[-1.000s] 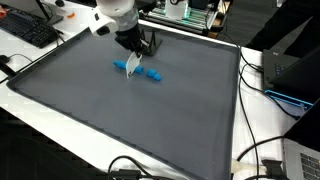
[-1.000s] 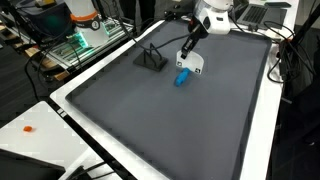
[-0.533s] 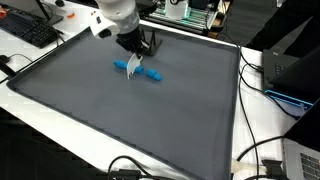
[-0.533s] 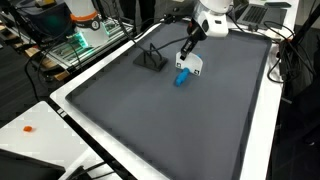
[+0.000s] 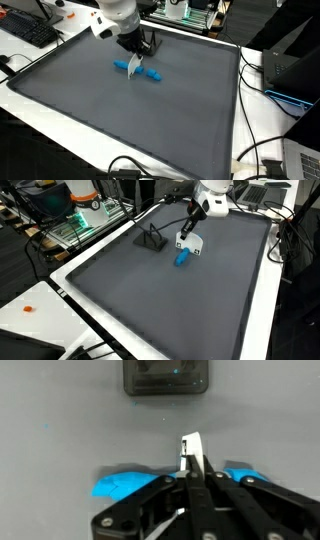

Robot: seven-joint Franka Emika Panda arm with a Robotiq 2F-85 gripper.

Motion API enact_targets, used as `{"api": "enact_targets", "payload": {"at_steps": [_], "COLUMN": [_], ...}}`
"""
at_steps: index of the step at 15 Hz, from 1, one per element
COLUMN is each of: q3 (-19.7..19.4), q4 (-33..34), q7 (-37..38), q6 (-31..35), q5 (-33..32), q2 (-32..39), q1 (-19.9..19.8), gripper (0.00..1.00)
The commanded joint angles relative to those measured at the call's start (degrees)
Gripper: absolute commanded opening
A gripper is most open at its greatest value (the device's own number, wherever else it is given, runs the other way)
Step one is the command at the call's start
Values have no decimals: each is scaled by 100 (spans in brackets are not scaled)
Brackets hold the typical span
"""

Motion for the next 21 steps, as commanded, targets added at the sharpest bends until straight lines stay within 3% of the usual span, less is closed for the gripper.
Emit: {"api": "enact_targets", "payload": {"at_steps": [1,21], "q3": [120,153], "q4": [-278,-358], "q7": [-153,-108], "q6": [209,7], "q5": [141,402], "q2": [-43,-192], "q1": [-84,-87], "gripper": [1,1]}}
